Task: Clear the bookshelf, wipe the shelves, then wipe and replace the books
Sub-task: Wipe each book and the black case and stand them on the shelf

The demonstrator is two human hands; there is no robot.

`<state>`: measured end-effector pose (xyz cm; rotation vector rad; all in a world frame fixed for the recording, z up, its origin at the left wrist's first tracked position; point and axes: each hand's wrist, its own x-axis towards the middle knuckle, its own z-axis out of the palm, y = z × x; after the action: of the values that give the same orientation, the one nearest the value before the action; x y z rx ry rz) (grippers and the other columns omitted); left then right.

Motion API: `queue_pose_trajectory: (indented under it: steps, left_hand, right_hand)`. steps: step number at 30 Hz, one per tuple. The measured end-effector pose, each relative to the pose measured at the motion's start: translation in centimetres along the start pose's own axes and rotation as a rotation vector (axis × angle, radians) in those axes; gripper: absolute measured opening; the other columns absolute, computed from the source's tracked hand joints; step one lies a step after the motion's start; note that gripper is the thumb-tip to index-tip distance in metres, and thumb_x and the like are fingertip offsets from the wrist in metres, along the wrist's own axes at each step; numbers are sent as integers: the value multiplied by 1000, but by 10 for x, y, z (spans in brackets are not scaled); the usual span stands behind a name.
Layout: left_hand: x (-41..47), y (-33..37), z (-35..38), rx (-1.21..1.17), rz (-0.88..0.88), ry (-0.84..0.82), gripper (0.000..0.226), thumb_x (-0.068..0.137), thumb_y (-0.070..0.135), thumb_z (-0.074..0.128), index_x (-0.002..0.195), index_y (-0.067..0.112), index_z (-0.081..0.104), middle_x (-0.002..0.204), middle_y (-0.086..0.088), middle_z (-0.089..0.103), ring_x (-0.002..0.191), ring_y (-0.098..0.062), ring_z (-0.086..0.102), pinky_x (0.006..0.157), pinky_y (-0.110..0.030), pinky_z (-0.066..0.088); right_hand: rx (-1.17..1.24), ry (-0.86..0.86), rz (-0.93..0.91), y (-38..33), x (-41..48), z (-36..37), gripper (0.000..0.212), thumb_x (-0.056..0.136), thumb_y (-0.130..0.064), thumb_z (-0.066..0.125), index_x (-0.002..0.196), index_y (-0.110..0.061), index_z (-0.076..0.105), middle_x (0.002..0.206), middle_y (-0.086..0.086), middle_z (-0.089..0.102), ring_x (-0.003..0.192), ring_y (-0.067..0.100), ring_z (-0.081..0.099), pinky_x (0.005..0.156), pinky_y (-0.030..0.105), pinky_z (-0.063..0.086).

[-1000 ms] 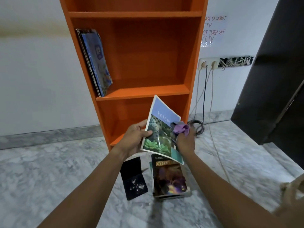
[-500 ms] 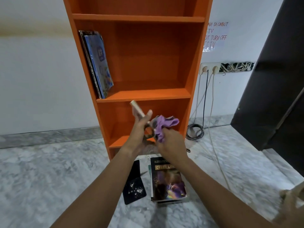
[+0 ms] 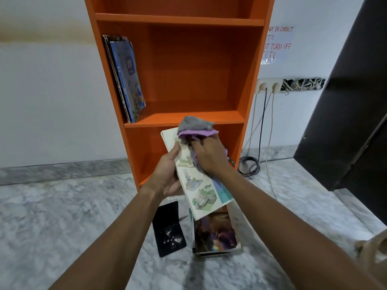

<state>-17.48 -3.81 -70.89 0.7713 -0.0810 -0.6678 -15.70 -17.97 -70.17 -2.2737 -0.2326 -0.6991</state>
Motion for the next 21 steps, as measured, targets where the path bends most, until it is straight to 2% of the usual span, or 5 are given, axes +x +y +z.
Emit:
queue_pose_trajectory:
  steps: [4,8,10,16,21]
  left_hand:
    - [-3,9,-1,63,56,83,53,104,51,39,134,14,62,134,-20,65,126,-42,59,114,-63,34]
    - [-13,19,2,117,133,132,48,106,46,37,132,13,62,121,-16,73,111,-36,69,100,-57,49]
    - [-14,24,0,130,170,162,45,107,44,37,129,14,63,115,-15,75,104,-33,73,91,-53,53]
    - [-17,31,-1,253,206,277,42,107,44,38,113,16,68,94,-10,79,80,-29,78,61,-43,62]
    - [-3,41,-22,687,283,483,41,101,53,50,101,22,76,106,-12,78,97,-38,74,91,-54,57]
  right_hand:
    - [319,18,300,3,4,-11,25,102,-27,47,85,-18,64,68,-4,59,64,13,51,64,30,35]
    - [602,-27,560,25,-21,-10,30,98,-29,56,109,-3,66,101,25,70,86,28,68,84,39,53]
    - [737,-81,655,42,-37,0,45,83,-42,66,106,-3,61,101,31,65,98,40,67,98,50,53]
    - [1242,-201,829,56,-76,5,34,97,-20,61,127,-4,65,130,23,67,113,36,68,103,53,52]
    - [1115,-185,719,65,-84,1,43,81,-18,84,121,-6,71,130,19,68,122,39,64,108,53,47]
